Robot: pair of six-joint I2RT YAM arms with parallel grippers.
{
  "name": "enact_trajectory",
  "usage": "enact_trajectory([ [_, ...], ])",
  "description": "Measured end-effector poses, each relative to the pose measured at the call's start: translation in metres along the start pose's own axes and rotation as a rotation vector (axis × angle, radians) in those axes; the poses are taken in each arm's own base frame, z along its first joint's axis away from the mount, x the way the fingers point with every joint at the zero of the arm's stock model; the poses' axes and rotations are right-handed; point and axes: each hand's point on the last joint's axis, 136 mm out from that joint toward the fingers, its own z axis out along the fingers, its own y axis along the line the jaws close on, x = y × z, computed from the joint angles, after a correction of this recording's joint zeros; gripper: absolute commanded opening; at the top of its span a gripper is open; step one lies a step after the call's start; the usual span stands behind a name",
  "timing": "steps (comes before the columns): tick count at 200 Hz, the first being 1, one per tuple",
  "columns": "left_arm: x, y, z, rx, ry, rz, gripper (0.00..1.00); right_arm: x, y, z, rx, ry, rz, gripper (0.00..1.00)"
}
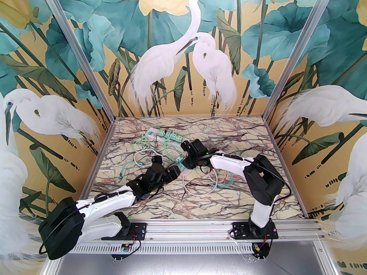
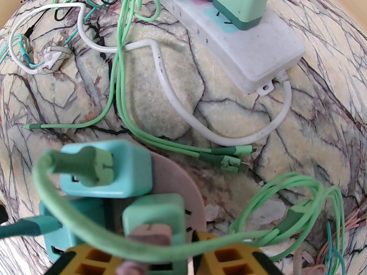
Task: Pull the plug off the socket
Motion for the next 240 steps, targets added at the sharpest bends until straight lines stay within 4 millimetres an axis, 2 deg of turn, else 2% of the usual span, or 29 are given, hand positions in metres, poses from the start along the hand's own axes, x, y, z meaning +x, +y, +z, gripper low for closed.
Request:
enact_trajectory([
  [16,0.000,0.000,0.000,0.000,0.002,0.000,0.76,-0.001,0.000,0.000,0.002,-0.002,-0.005,0.32],
  [21,0.001,0.000,0.000,0.001,0.003,0.000,0.76,-0.001,0.000,0.000,0.002,-0.004,-0.005,0.29],
  [25,0.001,0.000,0.000,0.001,0.003,0.000,0.76,-0.001,0.000,0.000,0.002,-0.005,-0.010,0.21],
  [35,0.001,0.000,0.000,0.000,0.003,0.001,0.76,-0.002,0.001,0.000,0.001,-0.005,-0.009,0.17],
  [54,-0.001,0.001,0.000,0.000,0.004,-0.003,0.76,-0.003,0.003,-0.001,0.004,-0.007,-0.012,0.20],
  [115,-0.011,0.011,0.003,-0.020,-0.001,-0.036,0.73,0.000,0.013,0.000,0.056,-0.008,0.064,0.20],
  [149,-0.009,0.010,0.010,-0.010,0.010,-0.038,0.68,0.008,0.030,-0.002,0.058,0.002,0.115,0.21],
  [164,-0.007,0.011,0.014,-0.011,0.014,-0.041,0.62,0.009,0.034,-0.002,0.059,0.002,0.131,0.21],
  [240,-0.002,0.020,0.020,-0.012,0.017,-0.054,0.57,0.009,0.035,-0.002,0.059,0.000,0.183,0.21],
])
